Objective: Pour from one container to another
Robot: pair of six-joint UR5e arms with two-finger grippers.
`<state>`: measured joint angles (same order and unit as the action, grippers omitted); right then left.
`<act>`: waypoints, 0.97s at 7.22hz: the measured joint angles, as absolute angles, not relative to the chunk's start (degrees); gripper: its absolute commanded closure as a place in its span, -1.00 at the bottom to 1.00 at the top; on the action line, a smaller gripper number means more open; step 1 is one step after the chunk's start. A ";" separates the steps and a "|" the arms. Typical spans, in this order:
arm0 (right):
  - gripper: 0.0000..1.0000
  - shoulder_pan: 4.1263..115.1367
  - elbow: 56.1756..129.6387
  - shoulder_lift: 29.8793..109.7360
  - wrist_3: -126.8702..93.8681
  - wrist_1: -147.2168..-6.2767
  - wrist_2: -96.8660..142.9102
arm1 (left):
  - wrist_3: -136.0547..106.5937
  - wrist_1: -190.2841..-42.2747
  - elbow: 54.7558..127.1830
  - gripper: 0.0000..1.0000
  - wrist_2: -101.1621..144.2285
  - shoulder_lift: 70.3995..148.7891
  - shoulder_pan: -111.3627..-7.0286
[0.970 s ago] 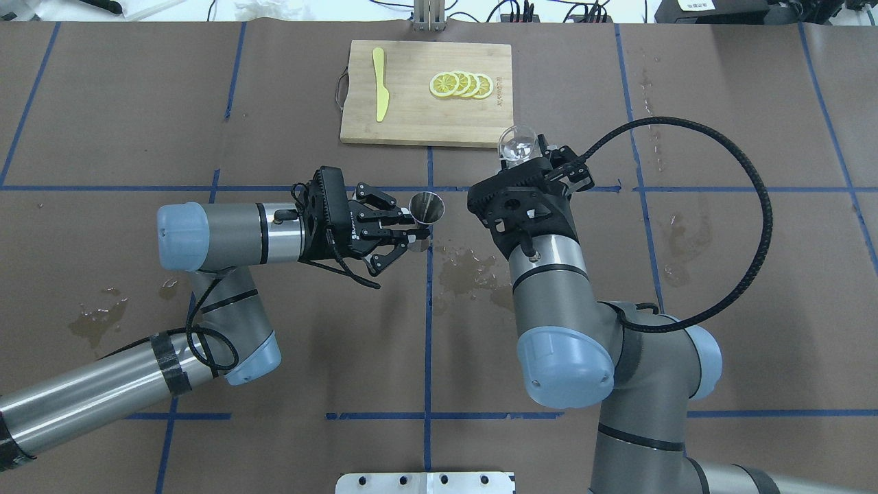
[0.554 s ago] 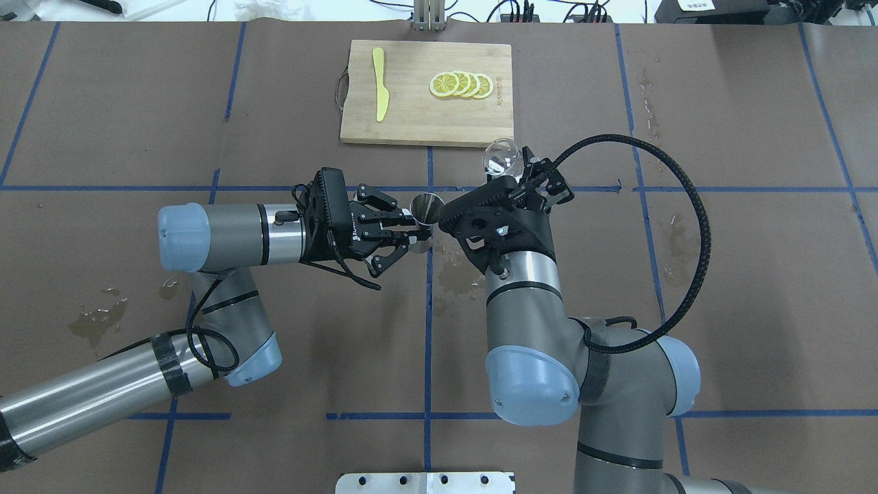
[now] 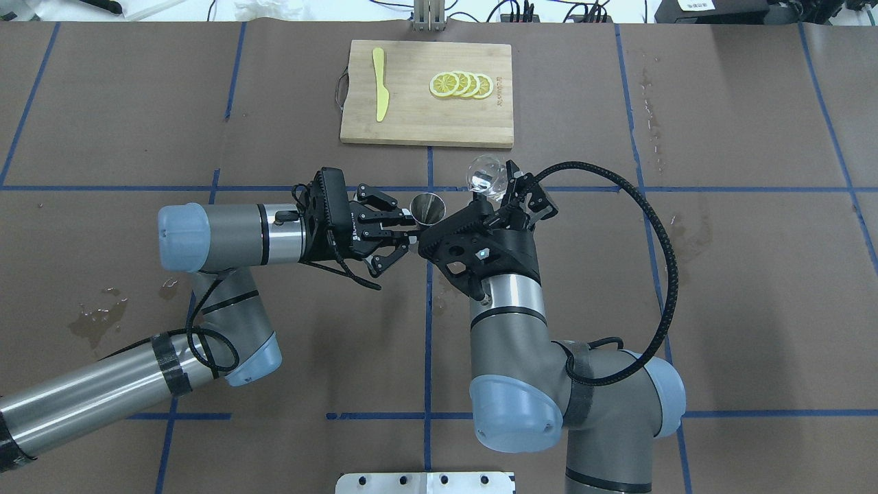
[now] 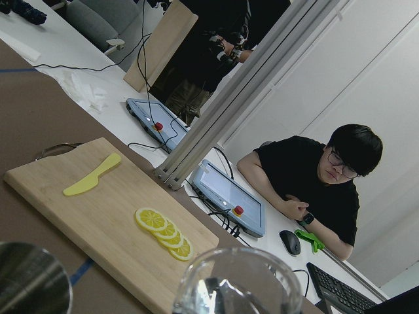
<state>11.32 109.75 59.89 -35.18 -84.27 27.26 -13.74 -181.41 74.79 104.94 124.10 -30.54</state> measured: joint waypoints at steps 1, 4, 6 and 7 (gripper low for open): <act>1.00 11.10 108.96 59.30 -34.14 -84.33 26.66 | -13.75 -181.41 74.79 1.00 104.94 124.10 -30.48; 1.00 10.96 107.19 56.62 -33.33 -86.78 25.86 | -13.72 -181.41 74.79 1.00 104.94 124.14 -30.36; 1.00 10.92 107.02 55.92 -32.70 -87.87 25.69 | -13.73 -181.41 74.80 1.00 104.94 124.13 -30.33; 1.00 10.90 106.88 55.60 -32.29 -88.22 25.67 | -13.76 -181.41 74.80 1.00 104.94 124.15 -30.33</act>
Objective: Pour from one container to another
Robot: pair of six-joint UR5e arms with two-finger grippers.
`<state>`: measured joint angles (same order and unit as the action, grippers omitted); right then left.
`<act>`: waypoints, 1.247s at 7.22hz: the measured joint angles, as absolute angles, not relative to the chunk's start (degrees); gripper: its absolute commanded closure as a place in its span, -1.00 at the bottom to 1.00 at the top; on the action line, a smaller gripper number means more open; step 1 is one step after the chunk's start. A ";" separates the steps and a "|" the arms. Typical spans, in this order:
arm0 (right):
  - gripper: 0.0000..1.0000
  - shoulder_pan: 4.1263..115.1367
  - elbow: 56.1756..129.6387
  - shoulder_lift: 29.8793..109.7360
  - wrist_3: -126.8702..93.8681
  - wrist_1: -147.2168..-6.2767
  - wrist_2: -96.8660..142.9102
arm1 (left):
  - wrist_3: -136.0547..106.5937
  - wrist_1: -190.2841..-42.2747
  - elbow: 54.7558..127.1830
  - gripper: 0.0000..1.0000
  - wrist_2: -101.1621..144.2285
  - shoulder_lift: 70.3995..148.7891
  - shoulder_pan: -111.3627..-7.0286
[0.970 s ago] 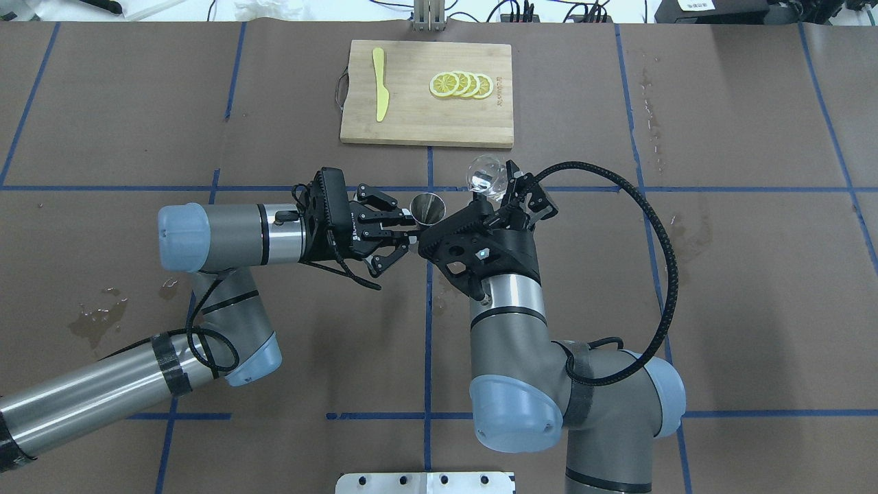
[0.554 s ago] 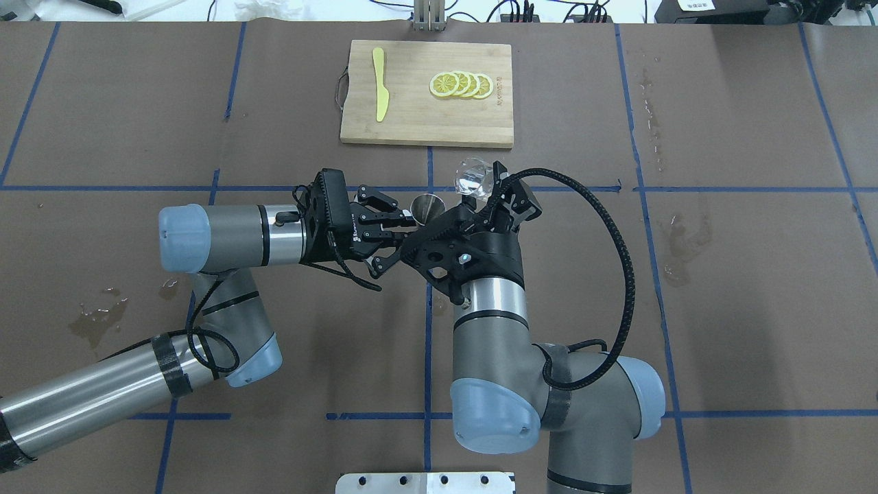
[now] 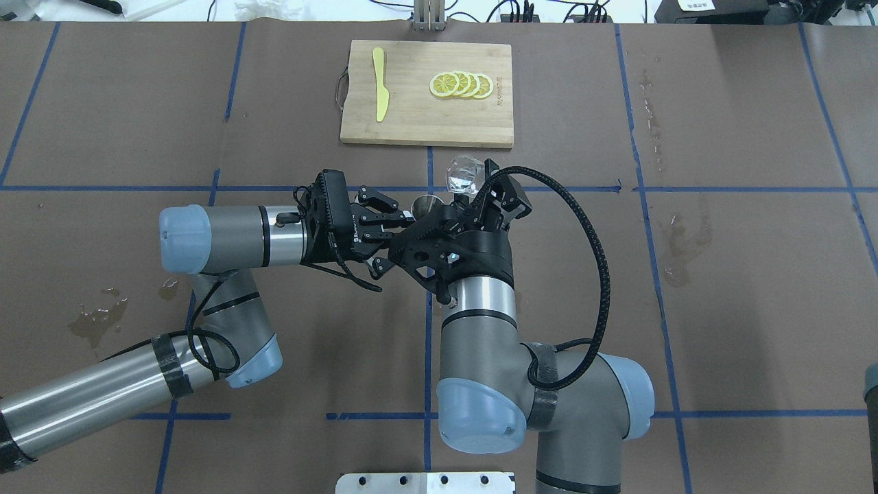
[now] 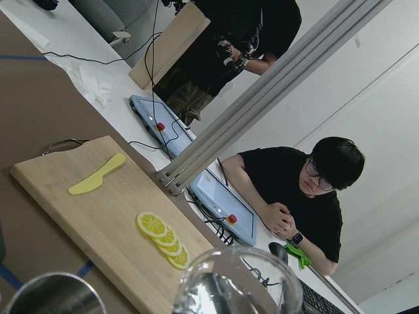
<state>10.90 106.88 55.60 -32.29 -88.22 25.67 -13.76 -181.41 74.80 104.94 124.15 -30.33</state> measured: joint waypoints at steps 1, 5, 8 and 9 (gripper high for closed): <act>1.00 10.90 106.61 55.29 -31.76 -88.40 25.60 | -13.79 -181.41 74.80 1.00 104.94 124.18 -30.32; 1.00 10.78 105.77 54.44 -30.75 -90.93 25.08 | -13.77 -181.41 74.80 1.00 104.94 124.19 -30.34; 1.00 9.91 105.74 53.94 -29.04 -91.74 23.79 | -13.80 -181.42 74.85 1.00 104.94 124.22 -30.34; 1.00 9.61 105.73 53.93 -27.76 -91.80 23.40 | -13.80 -181.44 74.87 1.00 104.94 124.25 -30.37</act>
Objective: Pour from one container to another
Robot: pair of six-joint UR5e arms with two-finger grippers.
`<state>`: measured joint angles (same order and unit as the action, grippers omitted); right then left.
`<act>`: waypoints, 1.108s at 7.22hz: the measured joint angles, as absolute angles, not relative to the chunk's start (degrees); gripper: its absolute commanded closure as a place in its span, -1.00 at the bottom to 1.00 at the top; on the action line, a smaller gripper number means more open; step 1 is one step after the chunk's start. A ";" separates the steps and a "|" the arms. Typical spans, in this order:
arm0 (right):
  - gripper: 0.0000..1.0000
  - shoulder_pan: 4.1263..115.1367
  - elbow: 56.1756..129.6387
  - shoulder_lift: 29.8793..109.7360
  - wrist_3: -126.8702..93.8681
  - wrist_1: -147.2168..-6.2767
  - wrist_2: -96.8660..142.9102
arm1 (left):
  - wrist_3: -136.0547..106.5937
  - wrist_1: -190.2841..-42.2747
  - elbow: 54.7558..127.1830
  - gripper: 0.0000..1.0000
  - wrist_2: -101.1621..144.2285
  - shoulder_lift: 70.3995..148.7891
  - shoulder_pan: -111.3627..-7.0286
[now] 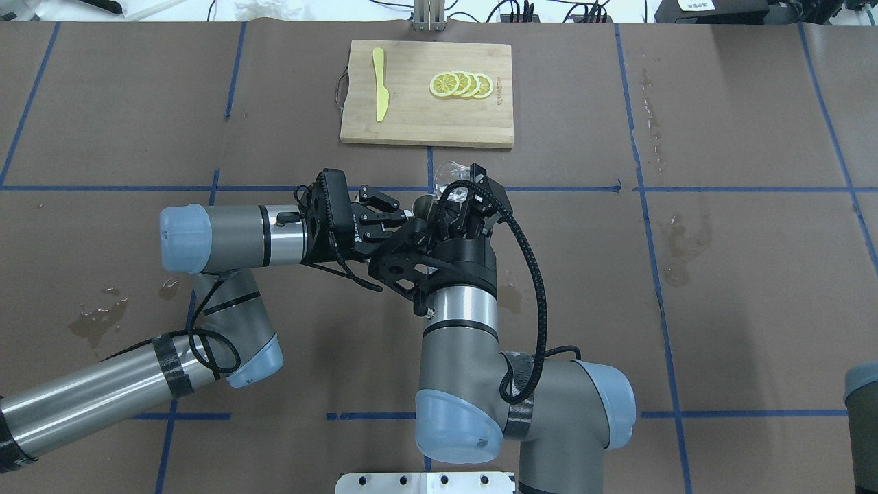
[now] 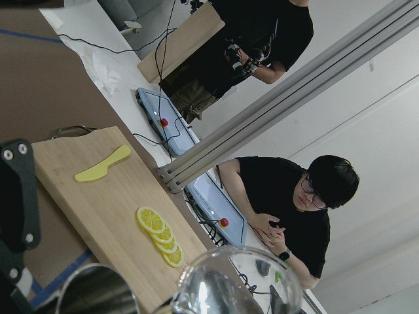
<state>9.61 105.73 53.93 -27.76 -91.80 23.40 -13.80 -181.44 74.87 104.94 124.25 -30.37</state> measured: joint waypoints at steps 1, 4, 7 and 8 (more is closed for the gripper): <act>1.00 9.37 105.67 53.92 -25.81 -91.83 22.85 | -13.80 -181.45 74.88 1.00 104.94 124.26 -30.39; 1.00 9.09 105.60 53.98 -20.99 -92.84 21.77 | -13.80 -181.49 74.88 1.00 104.94 124.28 -30.38; 1.00 9.06 105.56 53.91 -18.65 -93.58 21.36 | -13.80 -181.50 74.94 1.00 104.94 124.28 -30.35; 1.00 9.05 105.56 53.91 -18.31 -93.72 21.31 | -13.80 -181.49 74.94 1.00 104.94 124.28 -30.35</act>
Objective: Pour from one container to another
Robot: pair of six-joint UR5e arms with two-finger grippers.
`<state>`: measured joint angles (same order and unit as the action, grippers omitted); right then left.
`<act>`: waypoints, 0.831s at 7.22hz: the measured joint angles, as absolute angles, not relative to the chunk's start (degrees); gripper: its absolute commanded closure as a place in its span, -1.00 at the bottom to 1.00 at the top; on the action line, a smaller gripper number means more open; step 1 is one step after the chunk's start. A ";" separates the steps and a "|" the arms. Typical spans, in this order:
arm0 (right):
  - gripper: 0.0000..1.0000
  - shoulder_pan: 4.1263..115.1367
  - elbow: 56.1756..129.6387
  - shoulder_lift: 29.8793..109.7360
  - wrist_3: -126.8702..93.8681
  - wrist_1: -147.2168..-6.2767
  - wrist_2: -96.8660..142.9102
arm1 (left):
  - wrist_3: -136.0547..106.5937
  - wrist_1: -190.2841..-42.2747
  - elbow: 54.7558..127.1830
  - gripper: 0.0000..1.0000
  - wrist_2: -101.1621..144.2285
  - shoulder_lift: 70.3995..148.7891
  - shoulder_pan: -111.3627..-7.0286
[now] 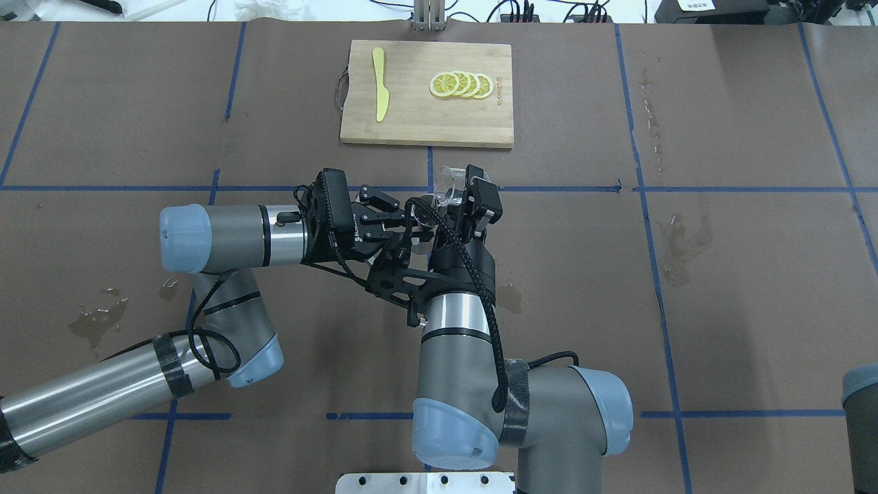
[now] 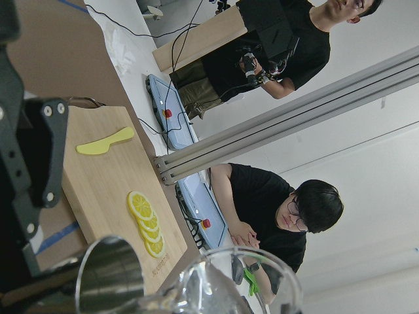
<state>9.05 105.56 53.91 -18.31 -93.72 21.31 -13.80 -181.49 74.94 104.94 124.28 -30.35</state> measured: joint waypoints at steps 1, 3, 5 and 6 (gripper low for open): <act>1.00 9.05 105.56 53.91 -17.95 -93.78 21.28 | -13.80 -181.49 74.94 1.00 104.94 124.28 -30.34; 1.00 9.10 105.56 53.68 -16.51 -93.80 21.15 | -13.80 -181.49 74.96 1.00 104.94 124.28 -30.33; 1.00 9.24 105.56 53.49 -15.64 -93.84 20.96 | -13.80 -181.49 74.97 1.00 104.94 124.28 -30.32; 1.00 9.42 105.56 53.43 -15.08 -93.83 20.93 | -13.80 -181.49 74.97 1.00 104.94 124.28 -30.32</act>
